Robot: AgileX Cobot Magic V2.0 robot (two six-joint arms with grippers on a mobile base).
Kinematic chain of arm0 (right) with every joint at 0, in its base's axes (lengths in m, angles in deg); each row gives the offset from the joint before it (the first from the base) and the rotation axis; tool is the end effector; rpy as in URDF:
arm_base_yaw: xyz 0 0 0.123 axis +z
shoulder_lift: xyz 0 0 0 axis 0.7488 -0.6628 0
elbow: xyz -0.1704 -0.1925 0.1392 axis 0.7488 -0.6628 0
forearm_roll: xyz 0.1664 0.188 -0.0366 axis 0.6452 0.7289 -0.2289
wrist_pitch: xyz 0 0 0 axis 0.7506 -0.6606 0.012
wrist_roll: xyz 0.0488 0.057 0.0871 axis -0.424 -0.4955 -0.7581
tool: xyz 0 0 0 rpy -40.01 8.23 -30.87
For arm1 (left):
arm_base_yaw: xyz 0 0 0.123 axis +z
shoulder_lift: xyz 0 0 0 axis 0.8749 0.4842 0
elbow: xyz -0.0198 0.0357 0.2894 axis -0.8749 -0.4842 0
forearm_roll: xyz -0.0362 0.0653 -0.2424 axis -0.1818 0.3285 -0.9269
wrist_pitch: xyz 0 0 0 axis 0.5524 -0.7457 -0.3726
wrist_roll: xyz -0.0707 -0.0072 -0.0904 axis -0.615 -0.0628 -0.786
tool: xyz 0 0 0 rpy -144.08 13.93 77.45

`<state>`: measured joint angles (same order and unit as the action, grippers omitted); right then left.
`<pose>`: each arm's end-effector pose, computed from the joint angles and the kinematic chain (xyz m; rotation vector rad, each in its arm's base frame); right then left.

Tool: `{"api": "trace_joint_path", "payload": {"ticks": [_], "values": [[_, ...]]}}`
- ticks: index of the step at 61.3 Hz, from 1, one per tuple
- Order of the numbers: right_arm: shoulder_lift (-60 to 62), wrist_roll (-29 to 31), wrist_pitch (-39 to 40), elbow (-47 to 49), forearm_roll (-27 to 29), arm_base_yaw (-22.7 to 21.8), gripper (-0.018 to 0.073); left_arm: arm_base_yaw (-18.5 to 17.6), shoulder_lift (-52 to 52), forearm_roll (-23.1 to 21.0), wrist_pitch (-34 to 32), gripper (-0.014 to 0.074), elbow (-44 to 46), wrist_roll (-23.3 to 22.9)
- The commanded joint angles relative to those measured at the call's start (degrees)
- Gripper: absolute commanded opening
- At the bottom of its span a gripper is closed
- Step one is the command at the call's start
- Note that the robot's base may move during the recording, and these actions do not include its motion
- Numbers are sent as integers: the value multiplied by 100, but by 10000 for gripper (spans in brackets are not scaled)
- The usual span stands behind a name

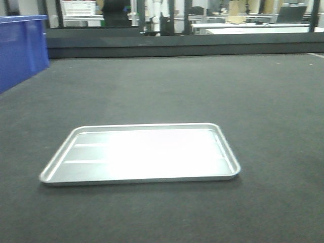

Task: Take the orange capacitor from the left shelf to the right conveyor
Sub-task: 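Position the base facing the silver tray on the conveyor, then lower the held cylinder onto the silver tray with the right gripper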

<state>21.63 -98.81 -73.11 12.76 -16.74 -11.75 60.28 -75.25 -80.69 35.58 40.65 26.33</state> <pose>0.0441 0.0250 0.2912 -0.3336 1.3616 0.5754 0.0752 -0.0010 0.2023 -0.0088 1.5147 -0.0298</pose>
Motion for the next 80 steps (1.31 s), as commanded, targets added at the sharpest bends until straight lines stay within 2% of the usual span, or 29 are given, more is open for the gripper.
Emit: {"api": "trace_joint_path", "payload": {"ticks": [1,17,26,37,42,65,72,80], "values": [[63,22,496,163,-35,2,55,-13,-38,-13,-522,-126,-124,-37],[63,22,520,163,-35,-1,55,-13,-38,-13,-522,-126,-124,-37],[63,16,796,163,-35,-1,55,-13,-38,-13,-522,-126,-124,-37],[-388,-82,2096,188,93,4,55,-13,-38,-13,-522,-126,-124,-37],[-1094,-228,2430,297,169,4,55,-13,-38,-13,-522,-126,-124,-37],[-5135,-223,3385,1218,115,4,55,-13,-38,-13,-522,-126,-124,-37],[-6307,-162,4185,1314,110,4,55,-13,-38,-13,-522,-126,-124,-37],[-7507,373,5572,1324,110,4,55,-13,-38,-13,-522,-126,-124,-37]]}}
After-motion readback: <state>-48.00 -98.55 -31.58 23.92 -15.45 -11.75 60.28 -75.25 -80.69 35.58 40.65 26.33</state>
